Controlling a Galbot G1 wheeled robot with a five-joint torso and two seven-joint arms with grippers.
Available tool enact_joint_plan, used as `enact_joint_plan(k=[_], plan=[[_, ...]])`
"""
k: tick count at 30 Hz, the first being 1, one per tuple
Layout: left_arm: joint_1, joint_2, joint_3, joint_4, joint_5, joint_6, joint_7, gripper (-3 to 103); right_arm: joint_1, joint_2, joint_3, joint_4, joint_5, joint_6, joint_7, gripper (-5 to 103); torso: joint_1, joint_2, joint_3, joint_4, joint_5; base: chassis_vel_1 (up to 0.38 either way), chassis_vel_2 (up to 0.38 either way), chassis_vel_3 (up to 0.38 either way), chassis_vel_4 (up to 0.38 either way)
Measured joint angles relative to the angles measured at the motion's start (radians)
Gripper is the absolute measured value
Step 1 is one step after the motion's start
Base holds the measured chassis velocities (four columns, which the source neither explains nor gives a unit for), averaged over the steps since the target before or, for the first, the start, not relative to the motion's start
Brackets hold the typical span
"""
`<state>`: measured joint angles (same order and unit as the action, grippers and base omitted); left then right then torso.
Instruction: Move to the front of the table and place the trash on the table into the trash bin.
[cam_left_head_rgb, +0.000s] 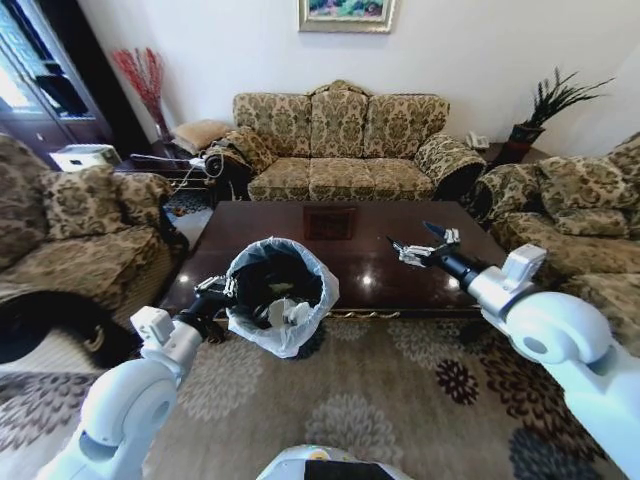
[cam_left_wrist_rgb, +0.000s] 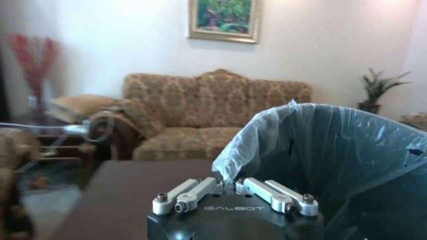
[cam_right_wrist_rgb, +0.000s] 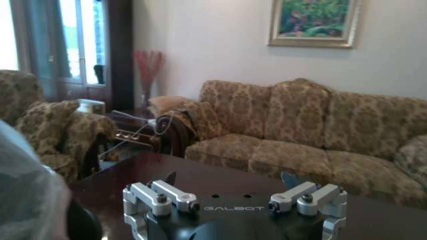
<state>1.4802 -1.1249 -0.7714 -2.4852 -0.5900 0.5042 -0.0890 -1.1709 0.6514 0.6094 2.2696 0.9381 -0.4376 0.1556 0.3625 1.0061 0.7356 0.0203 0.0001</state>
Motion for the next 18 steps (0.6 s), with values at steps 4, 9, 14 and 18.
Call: enact_joint_plan(k=[4,9,14,18], plan=[[0.014,-0.031,-0.015,0.025,0.062,0.006,0.003,3,-0.071,0.074,0.058,-0.010,-0.024,-0.001,0.070,100,-0.001,0.000,0.000,0.0001,-0.0013,0.358,-0.036,-0.370,0.032],[0.038,-0.078,-0.036,0.111,0.150,-0.020,-0.012,3,-0.162,0.159,0.170,-0.030,-0.055,0.019,0.075,100,0.000,0.000,0.000,0.0003,-0.0002,0.135,0.000,-0.050,0.008],[0.068,-0.114,-0.062,0.212,0.162,-0.042,-0.011,3,-0.228,0.204,0.313,-0.043,-0.040,0.030,0.052,100,0.001,0.000,0.000,-0.0003,0.0006,-0.097,-0.009,0.069,-0.017],[0.069,-0.133,-0.061,0.294,0.170,-0.068,-0.002,3,-0.247,0.216,0.361,-0.049,-0.020,0.031,0.047,100,0.001,0.000,0.000,-0.0004,0.0000,-0.035,0.004,0.034,-0.005]])
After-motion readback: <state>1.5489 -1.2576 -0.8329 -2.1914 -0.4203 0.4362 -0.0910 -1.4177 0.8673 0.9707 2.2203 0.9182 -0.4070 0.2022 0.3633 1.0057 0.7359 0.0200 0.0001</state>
